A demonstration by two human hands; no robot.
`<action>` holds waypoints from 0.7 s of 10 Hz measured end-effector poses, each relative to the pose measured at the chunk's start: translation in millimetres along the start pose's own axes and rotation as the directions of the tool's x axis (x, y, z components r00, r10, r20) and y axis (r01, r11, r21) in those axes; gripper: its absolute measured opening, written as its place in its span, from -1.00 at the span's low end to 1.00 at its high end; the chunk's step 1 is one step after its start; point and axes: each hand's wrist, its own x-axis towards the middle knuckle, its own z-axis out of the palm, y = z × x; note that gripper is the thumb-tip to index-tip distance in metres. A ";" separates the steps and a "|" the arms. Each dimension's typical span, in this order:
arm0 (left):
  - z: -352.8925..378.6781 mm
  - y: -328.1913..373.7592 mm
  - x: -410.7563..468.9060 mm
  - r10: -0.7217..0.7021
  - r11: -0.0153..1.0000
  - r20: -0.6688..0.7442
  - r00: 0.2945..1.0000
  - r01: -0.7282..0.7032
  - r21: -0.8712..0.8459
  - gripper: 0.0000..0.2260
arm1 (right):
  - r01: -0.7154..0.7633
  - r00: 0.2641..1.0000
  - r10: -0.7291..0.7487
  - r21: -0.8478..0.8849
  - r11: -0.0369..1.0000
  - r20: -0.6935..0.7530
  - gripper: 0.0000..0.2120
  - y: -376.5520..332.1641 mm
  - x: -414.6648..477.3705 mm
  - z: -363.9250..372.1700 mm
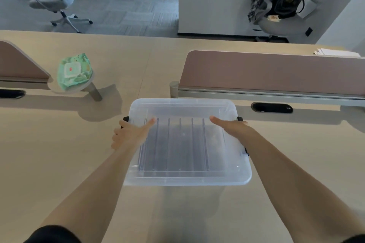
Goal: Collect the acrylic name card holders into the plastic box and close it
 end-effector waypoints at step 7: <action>28.2 -12.7 -11.2 0.369 0.872 -0.184 0.911 -0.271 0.407 -0.25 | -0.076 0.948 -0.034 -0.329 0.941 -0.316 0.14 -4.9 -4.1 38.1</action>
